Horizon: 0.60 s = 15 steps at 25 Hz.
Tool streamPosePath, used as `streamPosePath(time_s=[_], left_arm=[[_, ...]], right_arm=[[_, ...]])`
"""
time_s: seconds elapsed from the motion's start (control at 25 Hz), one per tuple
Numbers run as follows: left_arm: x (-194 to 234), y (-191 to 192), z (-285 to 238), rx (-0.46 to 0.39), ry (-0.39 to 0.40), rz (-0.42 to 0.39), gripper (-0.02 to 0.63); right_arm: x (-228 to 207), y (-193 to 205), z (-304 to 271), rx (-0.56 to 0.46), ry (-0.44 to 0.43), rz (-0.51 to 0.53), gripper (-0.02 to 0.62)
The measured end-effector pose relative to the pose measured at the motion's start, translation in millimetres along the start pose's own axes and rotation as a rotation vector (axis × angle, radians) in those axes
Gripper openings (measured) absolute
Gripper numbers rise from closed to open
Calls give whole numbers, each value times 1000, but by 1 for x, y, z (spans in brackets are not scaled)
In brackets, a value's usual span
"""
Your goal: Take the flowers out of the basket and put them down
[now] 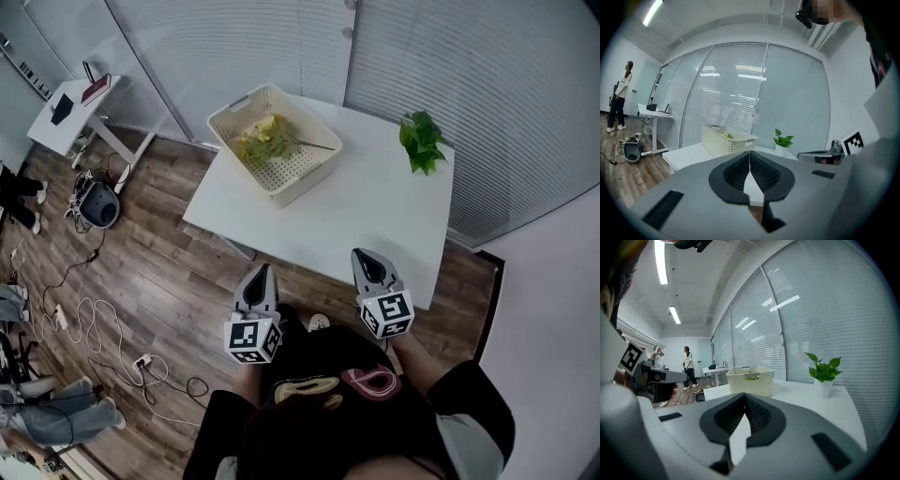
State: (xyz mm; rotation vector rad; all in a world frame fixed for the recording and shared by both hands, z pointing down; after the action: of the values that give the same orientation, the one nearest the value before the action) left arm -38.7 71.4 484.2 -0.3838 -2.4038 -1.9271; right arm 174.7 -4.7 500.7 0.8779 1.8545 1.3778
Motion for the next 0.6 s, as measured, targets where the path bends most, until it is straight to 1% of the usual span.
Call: streamPosePath(time_s=[0.12,0.28,0.4,0.6], left_arm=[[4,-2,-12,-2,0,-3,17],[13,-9,-34,-6,0,-2,17],[29,-18,-51,-8,6,-2,17],[56,-36,-86,-18,19,6,17]], right_arm=[[-8,-5,-9,-2,2,2,11],[-27,-10,-27,-24,35,-89,11],[-32,-18,-47,-23,49,-71,11],[-48,-35,-75,-40,106,-84,11]])
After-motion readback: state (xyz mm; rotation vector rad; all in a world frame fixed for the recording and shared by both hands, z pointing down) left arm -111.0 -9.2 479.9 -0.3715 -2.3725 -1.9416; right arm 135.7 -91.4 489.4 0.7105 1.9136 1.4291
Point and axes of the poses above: the fingertips, and each gripper's own axes: z backward along the fingers, x to its left, y out of its underside, the point moved 4 cm from there along z, backward along the fingers, and after that the axes turned 15 degrees about -y, right-handed, at the moved point
